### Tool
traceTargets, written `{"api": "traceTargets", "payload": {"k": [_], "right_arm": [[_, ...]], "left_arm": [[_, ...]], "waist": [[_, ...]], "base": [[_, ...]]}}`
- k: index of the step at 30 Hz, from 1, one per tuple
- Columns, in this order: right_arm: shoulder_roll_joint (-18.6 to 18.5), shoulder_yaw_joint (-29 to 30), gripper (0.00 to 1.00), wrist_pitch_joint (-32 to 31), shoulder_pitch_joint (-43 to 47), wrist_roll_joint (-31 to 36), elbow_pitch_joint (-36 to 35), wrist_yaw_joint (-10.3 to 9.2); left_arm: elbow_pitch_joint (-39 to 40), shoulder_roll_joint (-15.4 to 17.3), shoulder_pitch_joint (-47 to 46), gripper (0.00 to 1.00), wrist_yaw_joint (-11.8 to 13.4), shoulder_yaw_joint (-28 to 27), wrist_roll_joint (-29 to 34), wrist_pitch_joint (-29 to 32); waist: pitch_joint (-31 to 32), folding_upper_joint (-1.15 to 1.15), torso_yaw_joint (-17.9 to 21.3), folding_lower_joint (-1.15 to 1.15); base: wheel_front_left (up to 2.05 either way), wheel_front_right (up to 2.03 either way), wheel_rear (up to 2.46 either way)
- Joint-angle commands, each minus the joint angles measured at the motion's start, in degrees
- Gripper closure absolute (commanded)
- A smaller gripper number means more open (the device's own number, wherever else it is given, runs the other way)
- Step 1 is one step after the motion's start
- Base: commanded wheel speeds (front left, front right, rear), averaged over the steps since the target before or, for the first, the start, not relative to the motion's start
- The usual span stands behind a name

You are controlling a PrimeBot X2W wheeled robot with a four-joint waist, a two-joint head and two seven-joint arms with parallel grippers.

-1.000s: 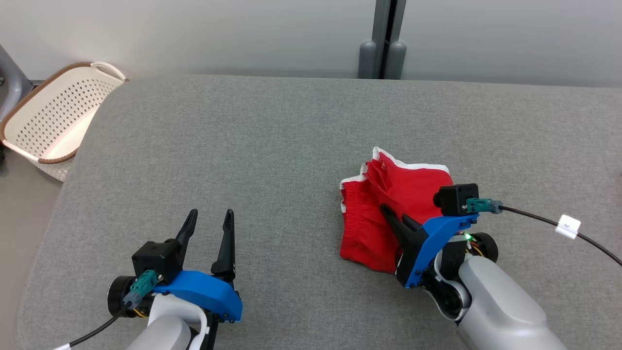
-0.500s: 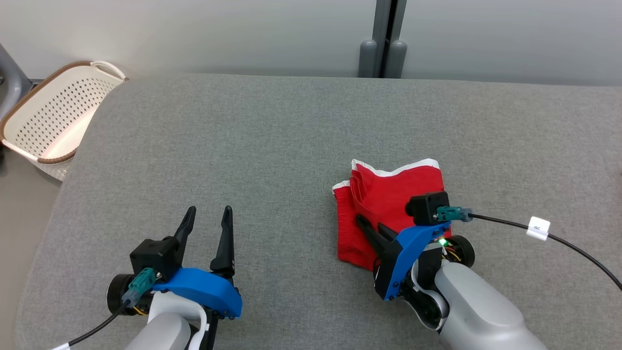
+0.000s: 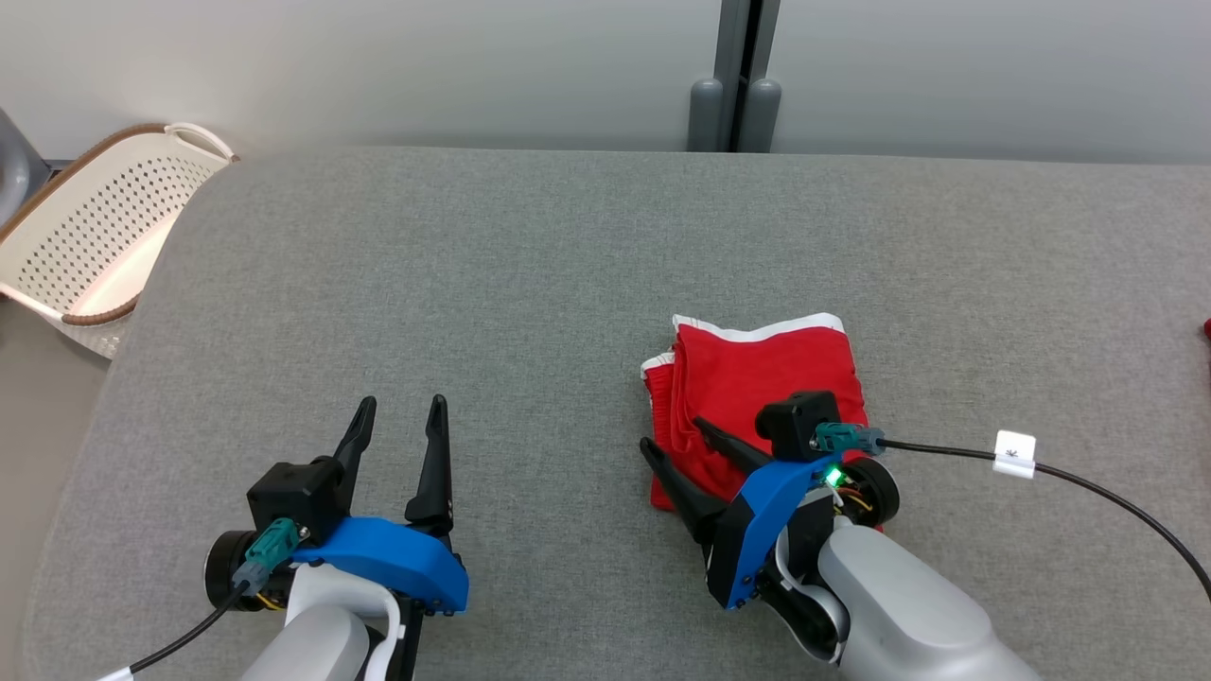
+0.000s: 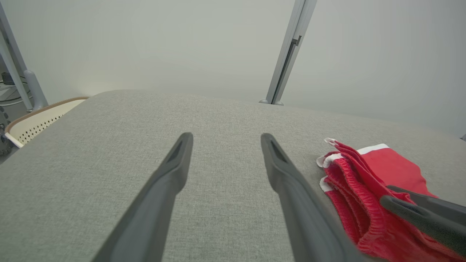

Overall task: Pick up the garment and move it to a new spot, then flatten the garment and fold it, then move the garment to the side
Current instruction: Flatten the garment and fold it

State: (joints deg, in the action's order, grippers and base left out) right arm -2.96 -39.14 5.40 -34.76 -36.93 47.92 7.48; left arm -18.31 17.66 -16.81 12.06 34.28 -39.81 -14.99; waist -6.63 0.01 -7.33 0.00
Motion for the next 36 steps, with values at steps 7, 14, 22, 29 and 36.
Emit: {"api": "traceTargets", "payload": {"k": [7,14,22,29,36], "right_arm": [[-0.8,1.2,0.00,3.8,2.4,0.8,-5.0,0.03],[-4.6,10.6,0.00,7.0,3.6,5.9,-6.1,0.03],[-4.4,19.0,0.00,8.2,5.7,15.1,-6.2,0.03],[-2.7,16.1,1.00,6.4,5.8,21.6,-1.7,0.03],[-0.7,12.3,1.00,7.0,4.5,21.4,2.6,0.02]], "left_arm": [[0.0,-0.6,1.4,0.00,-0.3,-1.0,0.6,-0.3],[0.0,-0.9,1.7,0.00,-0.6,-1.2,1.0,-0.3],[-0.1,-1.2,2.2,0.00,-0.8,-1.4,1.2,-0.3],[-0.5,-1.6,1.4,0.00,-1.3,-1.0,1.5,-0.3],[-1.1,-1.8,1.4,0.00,-1.5,-0.9,1.6,-0.3]], "waist": [[0.6,-0.01,1.1,0.00],[1.0,-0.01,1.5,0.00],[0.9,-0.01,1.2,0.00],[0.3,-0.01,-0.2,0.00],[0.6,-0.01,-1.7,0.00]], "base": [[0.00,0.00,0.00],[0.00,0.00,0.00],[0.00,0.00,0.00],[0.00,0.00,0.00],[0.00,0.00,0.00]]}}
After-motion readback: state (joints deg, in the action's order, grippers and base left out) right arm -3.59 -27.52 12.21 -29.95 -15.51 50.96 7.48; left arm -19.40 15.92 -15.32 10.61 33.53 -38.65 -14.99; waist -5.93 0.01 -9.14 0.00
